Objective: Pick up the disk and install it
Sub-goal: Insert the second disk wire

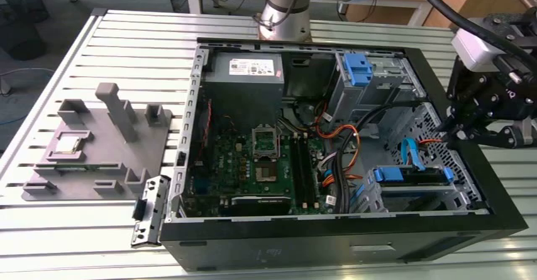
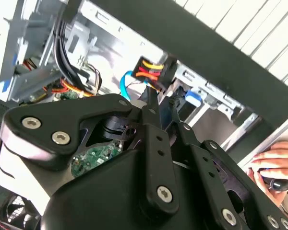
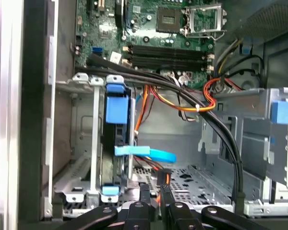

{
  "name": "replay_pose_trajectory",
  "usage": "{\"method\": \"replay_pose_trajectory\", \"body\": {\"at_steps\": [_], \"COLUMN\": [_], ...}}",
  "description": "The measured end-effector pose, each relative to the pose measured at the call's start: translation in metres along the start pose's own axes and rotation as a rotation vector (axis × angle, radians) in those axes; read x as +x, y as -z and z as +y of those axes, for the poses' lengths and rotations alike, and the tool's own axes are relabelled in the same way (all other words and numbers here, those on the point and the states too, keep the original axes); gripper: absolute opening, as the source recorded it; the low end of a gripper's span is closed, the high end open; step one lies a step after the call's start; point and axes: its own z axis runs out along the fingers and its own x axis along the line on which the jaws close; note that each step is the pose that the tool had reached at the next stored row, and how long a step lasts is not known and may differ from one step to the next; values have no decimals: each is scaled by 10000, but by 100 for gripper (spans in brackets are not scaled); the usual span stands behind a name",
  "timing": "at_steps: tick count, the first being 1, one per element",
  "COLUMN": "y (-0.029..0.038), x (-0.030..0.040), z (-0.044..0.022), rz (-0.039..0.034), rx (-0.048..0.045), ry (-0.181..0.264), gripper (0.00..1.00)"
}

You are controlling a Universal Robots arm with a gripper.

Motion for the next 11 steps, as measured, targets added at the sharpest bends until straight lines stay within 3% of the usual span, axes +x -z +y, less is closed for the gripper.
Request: {"method": "replay_pose_trajectory", "body": {"at_steps": [6,11], "y": [-17,-19], "x": [-44,-44], "z": [-154,-179], "rz": [-1,-2], "rx": [-35,-42], "ry": [-3,-5], "gripper": [24,24]}}
